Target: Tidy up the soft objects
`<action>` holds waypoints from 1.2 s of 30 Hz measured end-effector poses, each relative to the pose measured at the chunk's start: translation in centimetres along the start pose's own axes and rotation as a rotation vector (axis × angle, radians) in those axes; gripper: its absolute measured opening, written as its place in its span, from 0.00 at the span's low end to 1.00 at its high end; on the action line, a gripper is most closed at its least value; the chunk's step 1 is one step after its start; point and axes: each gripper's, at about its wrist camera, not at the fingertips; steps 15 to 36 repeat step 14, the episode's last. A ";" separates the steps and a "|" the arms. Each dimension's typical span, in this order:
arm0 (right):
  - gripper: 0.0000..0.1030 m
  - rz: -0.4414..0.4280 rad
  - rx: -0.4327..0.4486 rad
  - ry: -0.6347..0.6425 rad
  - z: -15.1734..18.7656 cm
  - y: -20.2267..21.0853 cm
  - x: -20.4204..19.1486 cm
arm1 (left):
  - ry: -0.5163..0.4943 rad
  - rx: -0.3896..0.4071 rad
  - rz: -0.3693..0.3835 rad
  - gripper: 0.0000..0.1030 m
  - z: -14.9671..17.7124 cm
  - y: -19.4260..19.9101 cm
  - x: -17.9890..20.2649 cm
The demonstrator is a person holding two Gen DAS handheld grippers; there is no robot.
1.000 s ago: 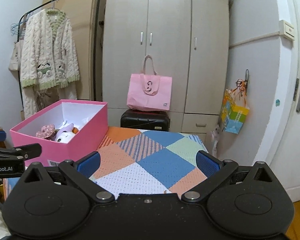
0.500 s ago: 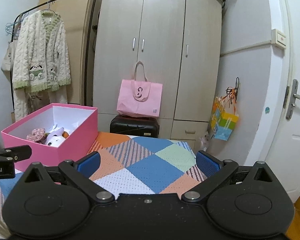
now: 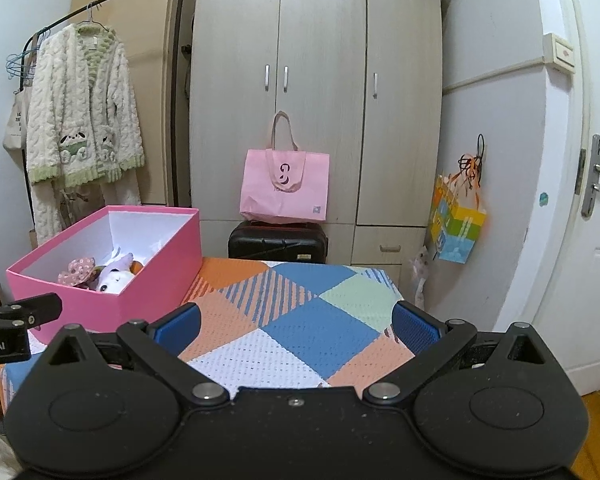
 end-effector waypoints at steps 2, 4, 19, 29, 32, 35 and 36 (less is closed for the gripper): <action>1.00 -0.006 -0.006 -0.001 0.1 -0.1 0.1 | -0.002 0.001 0.002 0.99 0.0 0.1 0.1; 1.00 -0.007 -0.010 -0.004 0.1 -0.2 0.0 | 0.002 -0.005 0.010 0.99 -0.1 0.0 0.0; 1.00 -0.003 -0.011 0.002 0.0 -0.4 0.2 | -0.001 -0.005 0.012 0.99 -0.1 -0.3 0.1; 1.00 -0.003 -0.011 0.002 0.0 -0.4 0.2 | -0.001 -0.005 0.012 0.99 -0.1 -0.3 0.1; 1.00 -0.003 -0.011 0.002 0.0 -0.4 0.2 | -0.001 -0.005 0.012 0.99 -0.1 -0.3 0.1; 1.00 -0.003 -0.011 0.002 0.0 -0.4 0.2 | -0.001 -0.005 0.012 0.99 -0.1 -0.3 0.1; 1.00 -0.003 -0.011 0.002 0.0 -0.4 0.2 | -0.001 -0.005 0.012 0.99 -0.1 -0.3 0.1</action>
Point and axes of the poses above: each gripper's, at about its wrist camera, not at the fingertips, and y roughly against the way its jaws point, x to its right, z to its underside, and after that the axes turned 10 degrees about x, right-handed
